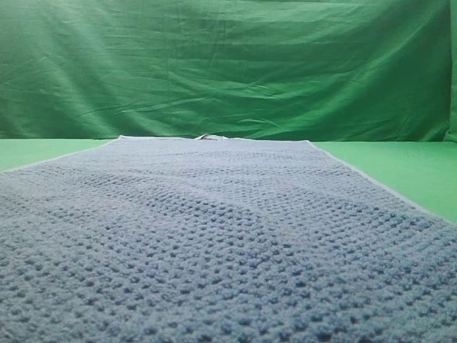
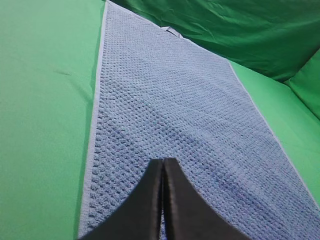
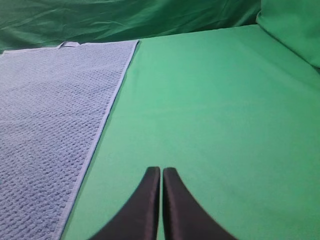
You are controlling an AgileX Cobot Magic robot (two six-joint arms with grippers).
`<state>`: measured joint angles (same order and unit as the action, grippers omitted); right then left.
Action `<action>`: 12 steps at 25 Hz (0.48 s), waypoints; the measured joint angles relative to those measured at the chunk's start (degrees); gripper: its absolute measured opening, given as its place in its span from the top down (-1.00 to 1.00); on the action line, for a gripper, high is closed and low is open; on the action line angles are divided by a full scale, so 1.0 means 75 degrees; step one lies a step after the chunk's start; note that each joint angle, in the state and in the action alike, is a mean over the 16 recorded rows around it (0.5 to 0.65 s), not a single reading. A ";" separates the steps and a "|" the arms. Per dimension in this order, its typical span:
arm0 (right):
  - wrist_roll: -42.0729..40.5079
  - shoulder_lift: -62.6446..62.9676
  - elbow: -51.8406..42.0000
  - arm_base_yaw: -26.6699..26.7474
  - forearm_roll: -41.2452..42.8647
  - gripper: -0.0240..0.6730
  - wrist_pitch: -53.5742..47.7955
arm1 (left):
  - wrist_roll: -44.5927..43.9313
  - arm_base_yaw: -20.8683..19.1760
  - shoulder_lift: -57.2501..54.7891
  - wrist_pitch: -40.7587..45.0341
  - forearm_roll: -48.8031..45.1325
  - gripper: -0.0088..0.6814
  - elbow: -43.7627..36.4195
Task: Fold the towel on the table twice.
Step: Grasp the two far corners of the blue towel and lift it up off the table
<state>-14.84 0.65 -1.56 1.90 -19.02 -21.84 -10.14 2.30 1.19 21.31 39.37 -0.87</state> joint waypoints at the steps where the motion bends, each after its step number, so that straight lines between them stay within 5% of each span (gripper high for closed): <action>1: 0.0000 0.0000 0.0000 0.0000 0.0000 0.93 0.0000 | 0.0000 0.0000 0.0000 0.0000 0.0000 0.97 0.0000; 12: 0.0000 0.0000 0.0000 0.0000 0.0000 0.93 0.0000 | 0.0000 0.0000 0.0000 0.0000 0.0000 0.97 0.0000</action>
<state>-14.84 0.65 -1.56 1.90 -19.02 -21.84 -10.14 2.30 1.19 21.31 39.37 -0.87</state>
